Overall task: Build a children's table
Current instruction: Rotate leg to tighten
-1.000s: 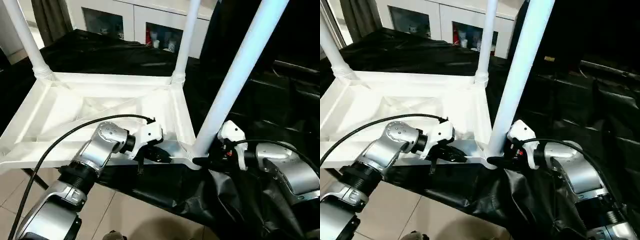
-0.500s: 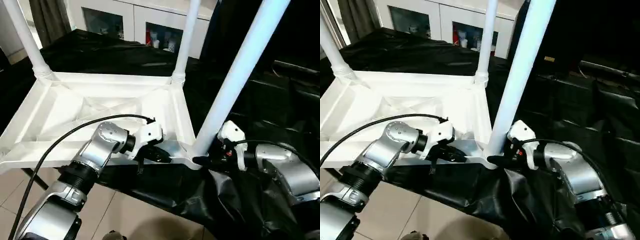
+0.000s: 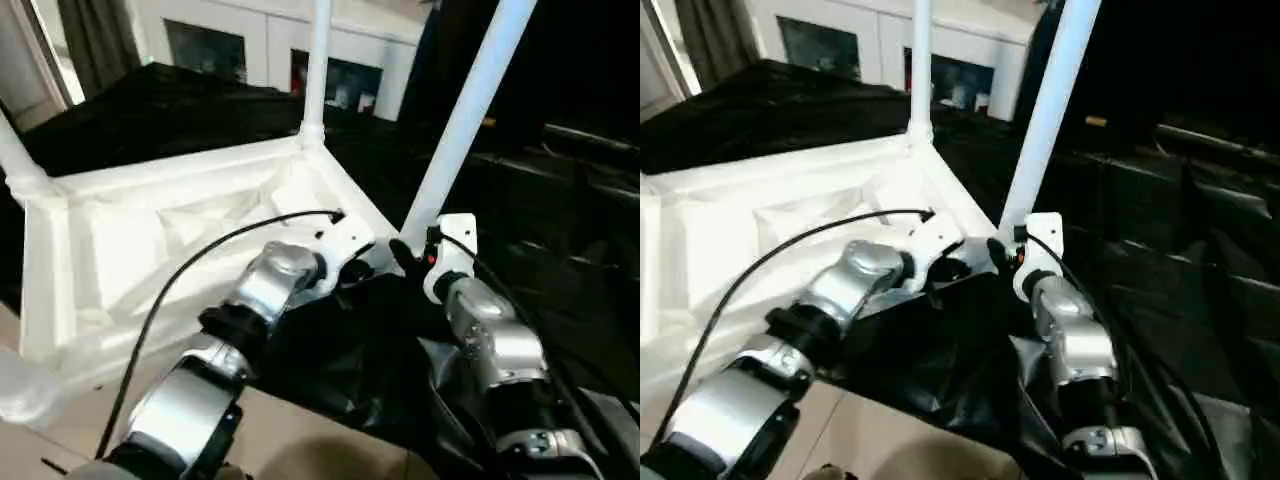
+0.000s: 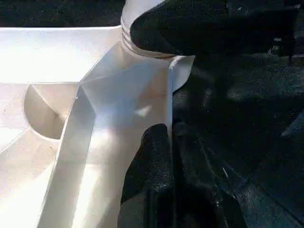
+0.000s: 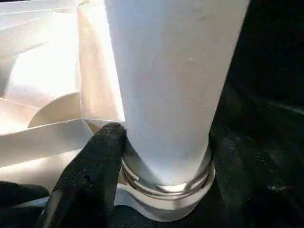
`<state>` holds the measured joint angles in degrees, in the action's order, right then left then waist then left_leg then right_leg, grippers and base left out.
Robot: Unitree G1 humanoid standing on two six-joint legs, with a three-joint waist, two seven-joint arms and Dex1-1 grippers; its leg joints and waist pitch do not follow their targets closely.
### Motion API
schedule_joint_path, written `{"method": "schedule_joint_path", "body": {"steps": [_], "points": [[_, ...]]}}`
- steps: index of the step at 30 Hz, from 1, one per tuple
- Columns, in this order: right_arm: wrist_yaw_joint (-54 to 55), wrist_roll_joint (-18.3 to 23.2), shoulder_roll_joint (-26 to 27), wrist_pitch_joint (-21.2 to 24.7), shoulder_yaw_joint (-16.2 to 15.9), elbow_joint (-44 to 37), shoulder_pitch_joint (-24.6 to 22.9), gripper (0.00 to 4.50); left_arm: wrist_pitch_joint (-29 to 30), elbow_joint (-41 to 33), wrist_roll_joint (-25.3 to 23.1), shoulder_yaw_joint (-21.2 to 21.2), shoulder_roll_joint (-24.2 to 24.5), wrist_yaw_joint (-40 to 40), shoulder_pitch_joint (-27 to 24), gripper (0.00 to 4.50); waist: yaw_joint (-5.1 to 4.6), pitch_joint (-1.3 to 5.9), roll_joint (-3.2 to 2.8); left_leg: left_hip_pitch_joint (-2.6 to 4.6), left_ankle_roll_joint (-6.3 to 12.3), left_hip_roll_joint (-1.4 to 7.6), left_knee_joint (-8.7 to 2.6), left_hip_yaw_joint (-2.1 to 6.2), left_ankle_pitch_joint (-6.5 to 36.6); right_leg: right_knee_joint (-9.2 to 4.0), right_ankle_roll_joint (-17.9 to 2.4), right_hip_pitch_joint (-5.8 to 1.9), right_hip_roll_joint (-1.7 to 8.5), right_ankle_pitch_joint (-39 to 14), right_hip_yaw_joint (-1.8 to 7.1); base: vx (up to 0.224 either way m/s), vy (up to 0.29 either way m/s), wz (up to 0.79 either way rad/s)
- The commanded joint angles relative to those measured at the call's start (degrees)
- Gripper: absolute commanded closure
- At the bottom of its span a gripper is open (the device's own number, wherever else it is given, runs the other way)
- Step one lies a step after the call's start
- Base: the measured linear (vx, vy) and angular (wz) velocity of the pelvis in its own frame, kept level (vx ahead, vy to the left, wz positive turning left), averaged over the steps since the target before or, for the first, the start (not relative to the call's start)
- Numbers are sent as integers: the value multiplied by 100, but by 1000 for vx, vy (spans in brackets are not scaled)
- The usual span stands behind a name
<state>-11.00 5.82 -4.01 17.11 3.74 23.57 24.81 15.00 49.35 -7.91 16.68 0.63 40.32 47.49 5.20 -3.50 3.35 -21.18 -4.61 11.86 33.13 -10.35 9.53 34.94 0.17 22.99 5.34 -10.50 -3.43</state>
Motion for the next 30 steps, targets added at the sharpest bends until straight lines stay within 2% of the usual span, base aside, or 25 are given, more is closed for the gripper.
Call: {"method": "schedule_joint_path", "body": {"steps": [1, 3, 6, 7, 10, 12, 13, 15, 16, 17, 19, 21, 23, 24, 25, 26, 30], "points": [[-432, 86, 427, -34, -642, -35, 33, 188, -124, 173, -36, 182, -440, -140, 117, 450, -11, 391, -10, 60, 75, 79, -377, 9, 1065, -418, -1042, -282, 247, -776, 217, 0, 0, 0], [-536, 262, 427, 22, -510, -99, 21, 142, -203, 223, -35, 197, -406, -81, 134, 450, -5, 382, -9, 73, 95, 83, -382, 6, 1185, -445, -1024, -271, 254, -953, 218, 0, 0, 0], [-787, 388, 242, 33, -428, -179, 14, 142, -363, 258, -20, 207, -294, 88, 138, 450, -8, 369, -5, 67, 98, 90, -401, 17, 1325, -475, -955, -267, 261, -1234, 212, 0, 0, 0], [-924, 404, 129, 0, -415, -188, 17, 111, -399, 229, -18, 209, -243, 163, 127, 450, -11, 367, 4, 66, 97, 93, -403, 18, 1351, -479, -941, -271, 263, -1272, 211, 0, 0, 0], [-1448, 390, -197, -112, -423, -219, 10, 97, -588, 181, -13, 190, -122, 428, 113, 450, -17, 359, 20, 56, 141, 96, -404, 21, 1427, -498, -892, -270, 271, -1452, 210, 0, 0, 0], [-1989, 420, -569, -37, -515, -341, -26, 79, -664, 78, 14, 194, 28, 695, 79, 450, -4, 362, 14, 48, 170, 97, -396, 24, 1323, -492, -919, -281, 270, -1359, 208, 0, 0, 0], [-1989, 420, -569, -37, -515, -341, -26, 65, -664, 78, 14, 194, 28, 695, 79, 450, -3, 370, 23, 39, 222, 98, -381, 17, 1222, -469, -953, -295, 264, -1184, 212, 0, 0, 0], [-2695, 497, -1071, 56, -658, -578, -135, 65, -748, -154, 73, 245, 267, 1200, -38, 450, 9, 376, 12, 28, 274, 98, -374, 22, 1043, -438, -1039, -320, 260, -899, 206, 0, 0, 0], [-3005, 574, -1262, 90, -695, -692, -198, 65, -836, -291, 121, 283, 384, 1474, -115, 450, 14, 395, 18, 29, 369, 101, -345, 8, 909, -394, -1135, -320, 258, -582, 215, 0, 0, 0], [-3479, 659, -1564, 85, -753, -848, -294, 65, -814, -524, 196, 349, 593, 1929, -238, 450, 29, 379, 18, 19, 466, 112, -345, 12, 833, -373, -1234, -336, 262, -367, 214, 0, 0, 0], [-3740, 676, -1707, 81, -780, -921, -339, 65, -898, -632, 232, 389, 708, 2166, -304, 450, 20, 382, 6, 32, 517, 115, -339, 5, 863, -367, -1330, -318, 259, -327, 208, 0, 0, 0], [-4068, 697, -1897, 85, -818, -1025, -399, 65, -982, -838, 337, 431, 873, 2532, -419, 450, 8, 368, 19, 39, 497, 122, -350, 2, 980, -392, -1350, -304, 267, -568, 203, 0, 0, 0], [-4279, 727, -2034, 64, -855, -1089, -435, 65, -994, -987, 410, 446, 980, 2787, -499, 450, 22, 360, -9, 79, 411, 162, -369, 6, 1175, -408, -1381, -276, 284, -827, 213, 0, 0, 0], [-4628, 803, -2254, 46, -916, -1202, -492, 65, -964, -1232, 509, 463, 1164, 3143, -623, 450, 25, 356, -12, 80, 396, 167, -374, 6, 1201, -403, -1390, -274, 282, -833, 213, 0, 0, 0], [-4716, 827, -2303, 51, -930, -1225, -499, 65, -954, -1276, 520, 464, 1204, 3209, -644, 450, 21, 345, 1, 50, 371, 164, -384, 12, 1231, -395, -1374, -292, 274, -862, 211, 0, 0, 0], [-4869, 865, -2380, 58, -960, -1265, -513, 65, -948, -1362, 543, 484, 1292, 3341, -684, 450, 22, 346, 3, 73, 353, 158, -379, -1, 1298, -413, -1350, -267, 275, -955, 217, 0, 0, 0], [-5272, 912, -2593, 87, -1085, -1360, -543, 65, -901, -1583, 599, 502, 1503, 3613, -788, 450, 24, 338, 14, 55, 300, 159, -389, 7, 1335, -427, -1267, -270, 288, -1187, 219, 0, 0, 0]]}}
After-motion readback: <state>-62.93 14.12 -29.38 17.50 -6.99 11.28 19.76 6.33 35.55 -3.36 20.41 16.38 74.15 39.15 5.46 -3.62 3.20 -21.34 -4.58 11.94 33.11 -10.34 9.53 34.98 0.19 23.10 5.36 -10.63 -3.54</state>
